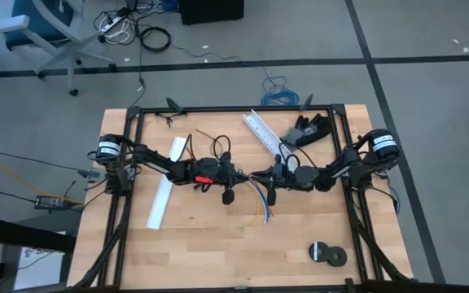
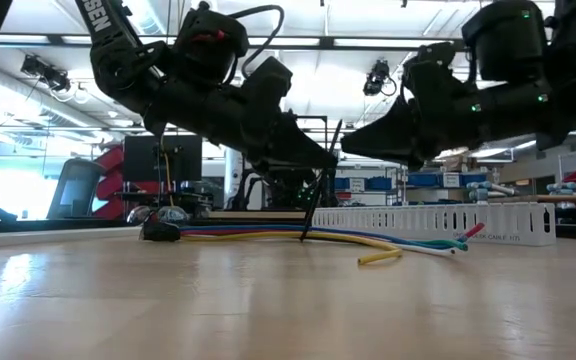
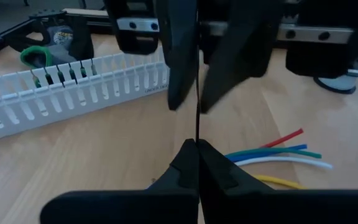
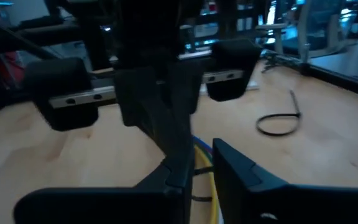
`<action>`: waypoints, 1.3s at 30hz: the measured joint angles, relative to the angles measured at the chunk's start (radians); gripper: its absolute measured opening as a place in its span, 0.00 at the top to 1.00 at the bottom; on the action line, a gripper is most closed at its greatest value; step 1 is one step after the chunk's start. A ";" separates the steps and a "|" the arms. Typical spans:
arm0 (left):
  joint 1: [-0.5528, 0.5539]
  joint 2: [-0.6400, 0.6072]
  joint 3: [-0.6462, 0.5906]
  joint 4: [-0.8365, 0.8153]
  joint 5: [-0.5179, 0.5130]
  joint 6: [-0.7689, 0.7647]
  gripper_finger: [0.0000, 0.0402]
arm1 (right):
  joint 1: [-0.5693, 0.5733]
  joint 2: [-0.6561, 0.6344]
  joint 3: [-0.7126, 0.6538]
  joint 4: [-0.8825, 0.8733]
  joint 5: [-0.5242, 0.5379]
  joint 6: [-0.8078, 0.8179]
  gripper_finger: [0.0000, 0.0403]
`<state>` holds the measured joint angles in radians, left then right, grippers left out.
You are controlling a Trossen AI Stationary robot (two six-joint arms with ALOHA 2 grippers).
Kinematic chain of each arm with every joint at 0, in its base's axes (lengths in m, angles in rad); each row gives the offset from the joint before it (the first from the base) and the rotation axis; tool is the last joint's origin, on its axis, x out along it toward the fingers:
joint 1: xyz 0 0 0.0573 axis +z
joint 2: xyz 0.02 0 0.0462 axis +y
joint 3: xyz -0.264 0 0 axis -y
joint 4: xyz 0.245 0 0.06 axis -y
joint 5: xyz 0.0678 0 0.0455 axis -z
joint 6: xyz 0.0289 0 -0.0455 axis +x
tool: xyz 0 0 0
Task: Ziptie cables
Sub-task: Wrap the cable wires with black zip tie
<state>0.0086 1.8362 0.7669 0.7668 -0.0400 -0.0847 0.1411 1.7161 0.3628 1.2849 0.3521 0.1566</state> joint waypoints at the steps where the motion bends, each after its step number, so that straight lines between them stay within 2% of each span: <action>1: 0.000 0.000 0.000 0.000 0.000 -0.005 1.00 | -0.006 0.000 0.009 -0.011 -0.022 0.000 0.85; 6: 0.000 0.000 0.002 0.000 0.000 -0.040 1.00 | -0.043 0.000 0.032 -0.022 -0.073 0.000 0.80; 11: 0.001 0.000 0.002 0.000 0.000 -0.055 1.00 | -0.068 0.000 0.054 -0.068 -0.131 0.001 0.80; 15: 0.000 0.000 0.002 0.001 0.000 -0.058 1.00 | -0.078 0.000 0.079 -0.125 -0.172 -0.009 0.86; 18: 0.000 0.000 0.002 0.002 0.000 -0.060 1.00 | -0.078 0.000 0.083 -0.130 -0.173 -0.045 0.96; 22: 0.000 0.000 0.002 0.006 -0.025 -0.078 0.99 | -0.078 0.000 0.083 -0.128 -0.145 -0.054 0.99; 28: 0.000 0.000 0.002 0.010 -0.067 -0.128 0.90 | -0.078 0.000 0.083 -0.130 -0.135 -0.064 1.00; 39: 0.000 -0.003 0.002 0.010 0.013 -0.130 0.63 | -0.082 0.000 0.083 -0.138 -0.137 -0.082 1.00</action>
<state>0.0086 1.8337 0.7692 0.7765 -0.0265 -0.2147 0.0591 1.7161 0.4461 1.1469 0.2154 0.0748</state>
